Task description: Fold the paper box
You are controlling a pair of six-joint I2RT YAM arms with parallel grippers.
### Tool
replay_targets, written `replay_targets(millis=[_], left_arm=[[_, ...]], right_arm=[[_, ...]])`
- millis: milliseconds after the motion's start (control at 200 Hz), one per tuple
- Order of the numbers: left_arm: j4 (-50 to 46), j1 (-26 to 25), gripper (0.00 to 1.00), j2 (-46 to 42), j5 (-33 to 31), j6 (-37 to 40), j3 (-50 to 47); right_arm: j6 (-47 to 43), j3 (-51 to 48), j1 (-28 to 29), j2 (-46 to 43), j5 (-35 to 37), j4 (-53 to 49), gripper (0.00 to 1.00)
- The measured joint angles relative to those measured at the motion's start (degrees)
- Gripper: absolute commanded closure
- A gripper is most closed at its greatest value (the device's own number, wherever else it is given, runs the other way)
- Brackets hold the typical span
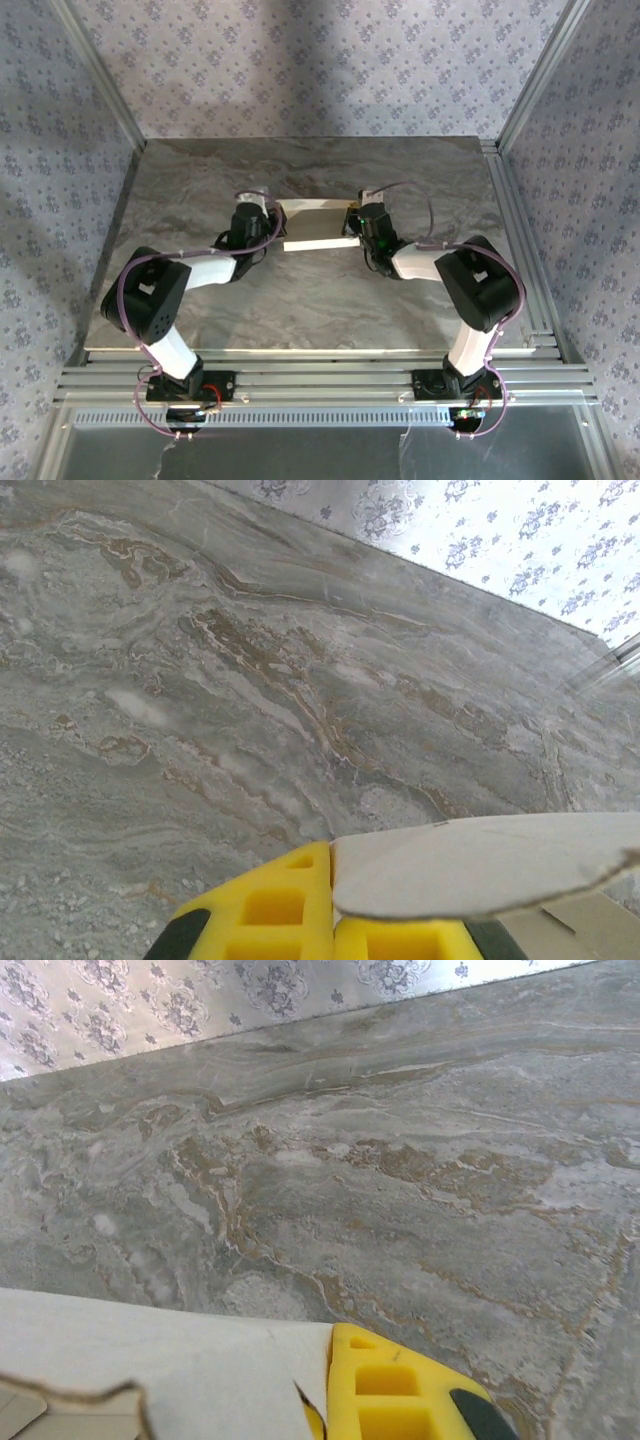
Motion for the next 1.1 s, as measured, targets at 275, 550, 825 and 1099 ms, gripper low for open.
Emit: replay_targets(millis=[275, 550, 825, 1099], left_arm=[[5.33, -6.58, 1.00, -0.28, -9.03, 1.46, -4.52], [6.27, -13.18, 1.00, -0.61, -17.73, 3.69, -5.75], [5.62, -16.55, 1.00, -0.55, -20.13, 6.75, -5.68], [4.46, -18.47, 1.00, 0.79, -21.44, 9.79, -3.67]], right_arm=[[1.44, -2.32, 0.33, -5.44, -0.04, -6.27, 0.73], [3.91, -4.22, 1.11, -11.91, -0.46, -13.92, 0.50], [8.46, -6.75, 2.21, -24.63, -0.50, -23.39, 0.38], [15.47, -7.76, 2.75, -33.29, -0.72, -31.95, 0.33]])
